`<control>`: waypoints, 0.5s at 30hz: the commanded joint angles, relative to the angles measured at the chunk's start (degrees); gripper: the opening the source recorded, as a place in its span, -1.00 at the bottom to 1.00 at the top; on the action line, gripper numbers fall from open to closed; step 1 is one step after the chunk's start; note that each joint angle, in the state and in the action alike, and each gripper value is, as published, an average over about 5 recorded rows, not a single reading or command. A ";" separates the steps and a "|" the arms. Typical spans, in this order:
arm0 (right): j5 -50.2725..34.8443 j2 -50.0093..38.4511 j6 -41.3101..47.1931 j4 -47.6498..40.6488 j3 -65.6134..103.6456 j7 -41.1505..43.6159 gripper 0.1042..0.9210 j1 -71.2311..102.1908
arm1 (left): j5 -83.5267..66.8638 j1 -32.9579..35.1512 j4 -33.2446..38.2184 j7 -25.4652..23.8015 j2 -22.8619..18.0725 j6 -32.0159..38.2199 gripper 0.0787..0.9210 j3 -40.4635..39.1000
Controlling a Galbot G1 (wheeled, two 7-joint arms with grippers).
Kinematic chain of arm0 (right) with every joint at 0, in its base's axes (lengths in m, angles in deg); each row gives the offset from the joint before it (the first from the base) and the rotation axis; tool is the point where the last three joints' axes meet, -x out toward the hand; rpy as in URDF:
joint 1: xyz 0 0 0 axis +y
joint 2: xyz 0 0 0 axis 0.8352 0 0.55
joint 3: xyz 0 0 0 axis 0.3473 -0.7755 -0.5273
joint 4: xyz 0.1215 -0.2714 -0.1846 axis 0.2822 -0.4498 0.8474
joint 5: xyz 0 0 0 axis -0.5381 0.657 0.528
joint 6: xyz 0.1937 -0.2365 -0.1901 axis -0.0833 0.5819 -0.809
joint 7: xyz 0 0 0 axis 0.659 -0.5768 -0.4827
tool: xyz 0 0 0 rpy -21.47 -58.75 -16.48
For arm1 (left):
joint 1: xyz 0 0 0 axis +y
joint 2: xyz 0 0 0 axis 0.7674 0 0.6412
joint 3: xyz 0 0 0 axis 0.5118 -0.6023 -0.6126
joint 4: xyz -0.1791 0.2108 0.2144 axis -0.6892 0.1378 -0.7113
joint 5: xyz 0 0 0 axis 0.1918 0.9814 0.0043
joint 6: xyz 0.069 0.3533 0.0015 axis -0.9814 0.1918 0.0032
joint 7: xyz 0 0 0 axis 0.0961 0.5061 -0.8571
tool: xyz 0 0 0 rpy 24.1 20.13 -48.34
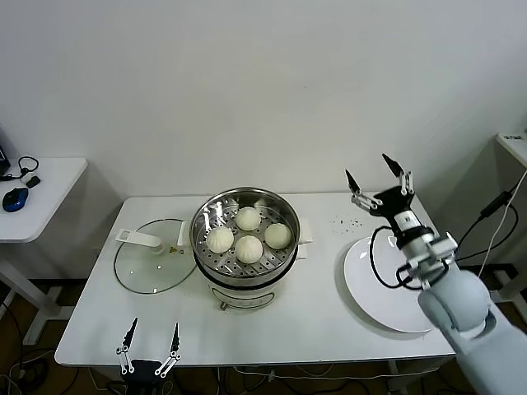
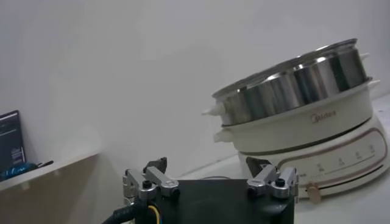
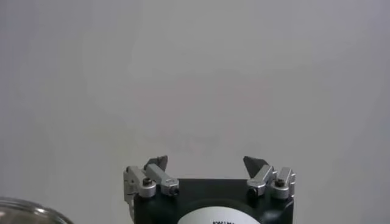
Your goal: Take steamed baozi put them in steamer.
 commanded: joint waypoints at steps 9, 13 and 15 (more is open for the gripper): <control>11.73 30.69 -22.40 1.85 12.43 5.97 0.76 30.74 | 0.21 0.30 -0.24 0.11 0.06 0.65 0.77 -0.02; 11.87 32.64 -25.04 1.61 11.78 6.26 0.76 32.70 | 0.21 0.36 -0.34 0.13 0.05 0.86 0.77 -0.14; 12.08 33.22 -25.87 1.56 11.41 6.31 0.76 33.42 | 0.22 0.36 -0.44 0.15 0.05 1.00 0.77 -0.20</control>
